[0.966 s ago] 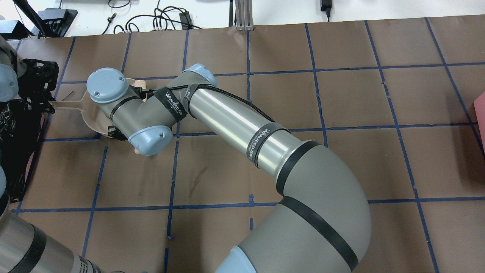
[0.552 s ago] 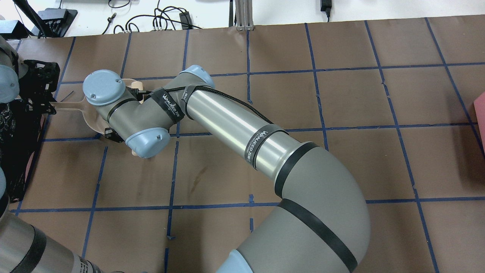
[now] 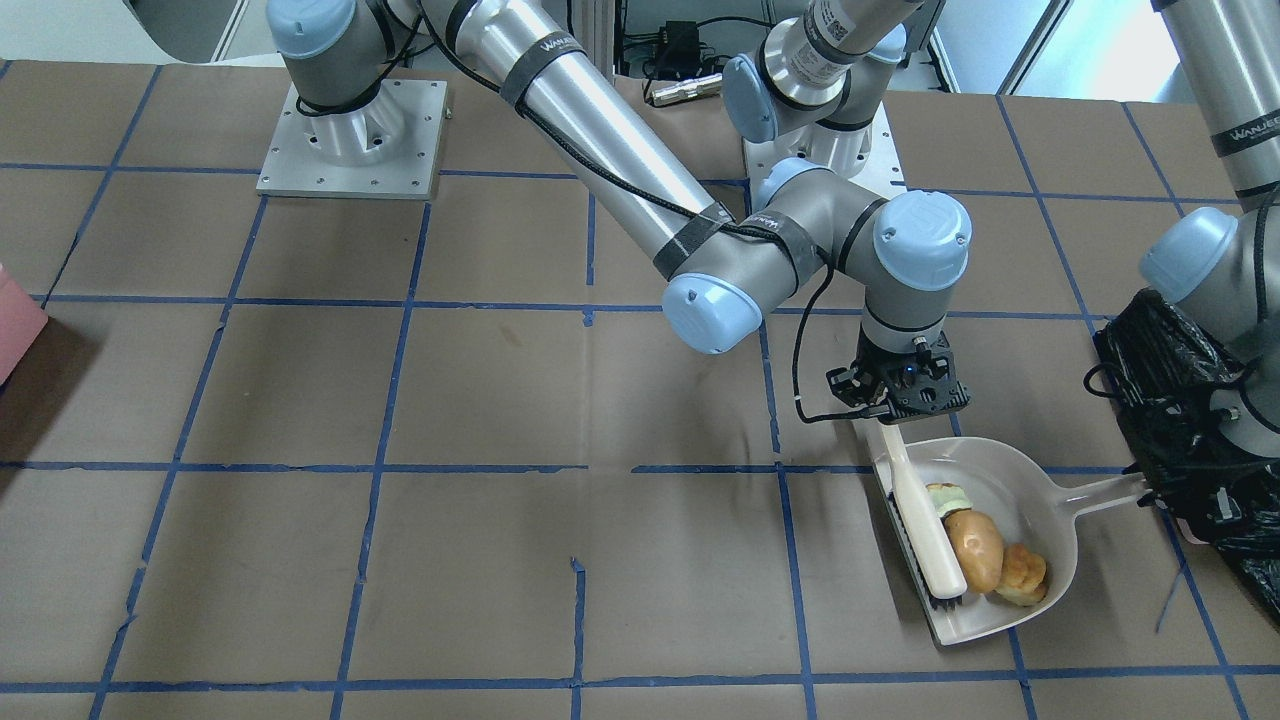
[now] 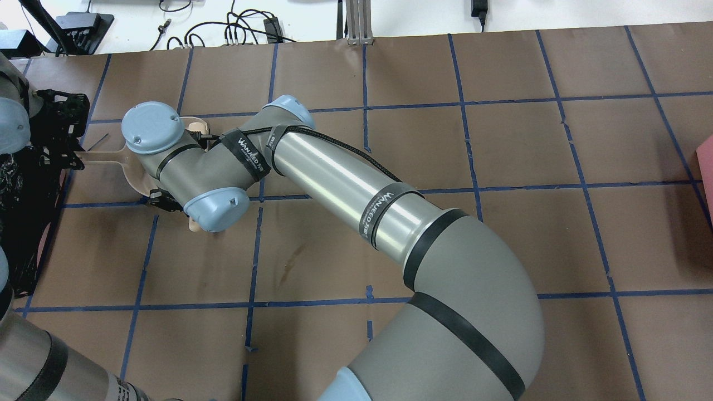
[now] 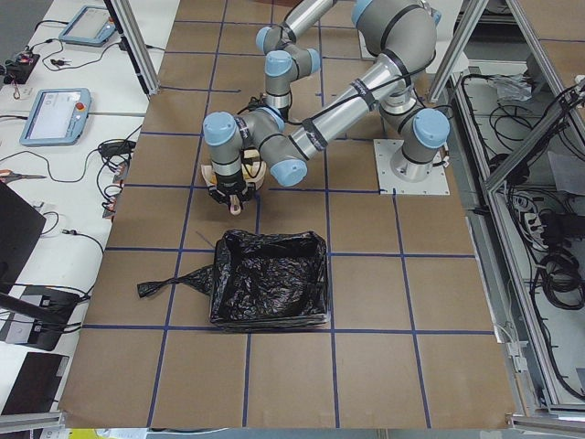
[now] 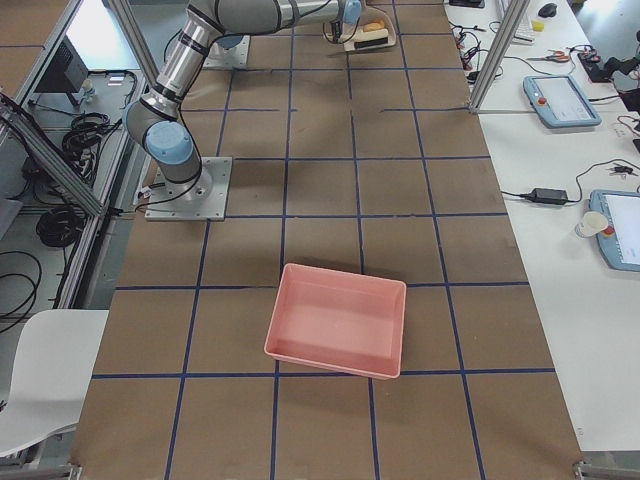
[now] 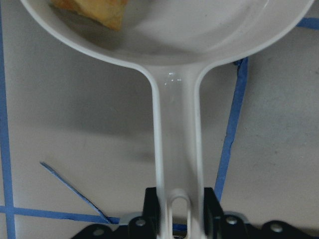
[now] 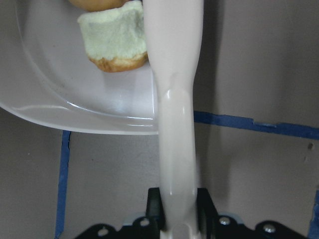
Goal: Sweep and dump trash in nearest bin
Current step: 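Push the bread further into the dustpan with the right gripper's brush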
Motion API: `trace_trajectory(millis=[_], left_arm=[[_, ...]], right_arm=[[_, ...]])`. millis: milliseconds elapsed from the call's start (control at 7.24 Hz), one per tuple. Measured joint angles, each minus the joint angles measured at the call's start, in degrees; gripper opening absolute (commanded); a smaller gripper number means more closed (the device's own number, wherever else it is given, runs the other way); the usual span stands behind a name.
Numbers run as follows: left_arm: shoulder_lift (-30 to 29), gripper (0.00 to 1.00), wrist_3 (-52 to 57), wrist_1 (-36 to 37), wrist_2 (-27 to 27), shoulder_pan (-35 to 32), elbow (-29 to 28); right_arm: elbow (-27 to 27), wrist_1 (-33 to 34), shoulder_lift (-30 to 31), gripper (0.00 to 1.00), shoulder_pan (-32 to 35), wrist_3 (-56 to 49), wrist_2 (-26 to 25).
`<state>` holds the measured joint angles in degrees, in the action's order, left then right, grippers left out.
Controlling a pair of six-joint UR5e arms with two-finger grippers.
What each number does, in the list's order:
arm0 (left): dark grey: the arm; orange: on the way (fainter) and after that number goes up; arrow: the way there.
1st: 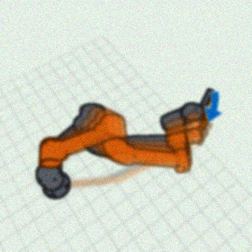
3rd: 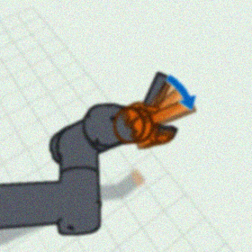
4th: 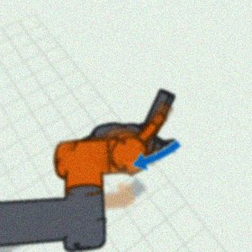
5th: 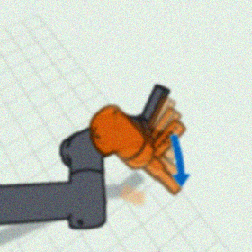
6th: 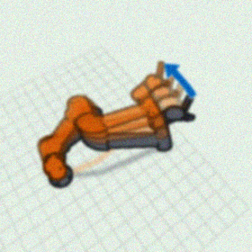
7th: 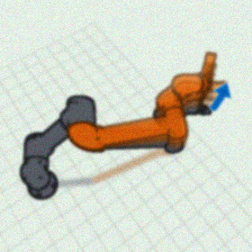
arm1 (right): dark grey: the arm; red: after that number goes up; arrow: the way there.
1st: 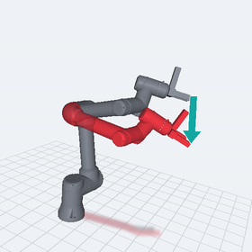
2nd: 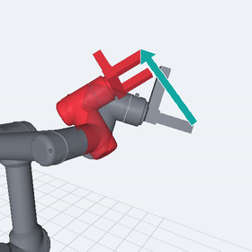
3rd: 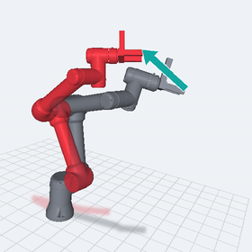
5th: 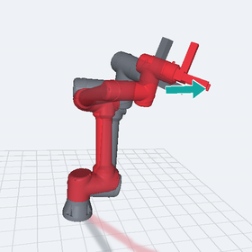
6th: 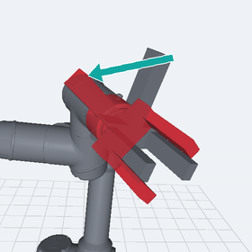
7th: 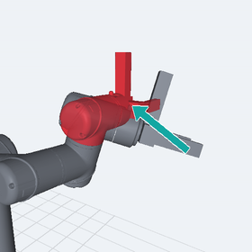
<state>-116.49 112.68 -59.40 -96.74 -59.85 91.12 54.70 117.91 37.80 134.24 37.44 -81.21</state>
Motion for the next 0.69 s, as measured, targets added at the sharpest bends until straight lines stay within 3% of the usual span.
trace_trajectory(millis=[690], left_arm=[[0.07,0.0,0.0,-0.14,2.19,0.01,0.05]], right_arm=[[1.13,-1.0,2.39,0.08,-0.61,0.27,-1.54]])
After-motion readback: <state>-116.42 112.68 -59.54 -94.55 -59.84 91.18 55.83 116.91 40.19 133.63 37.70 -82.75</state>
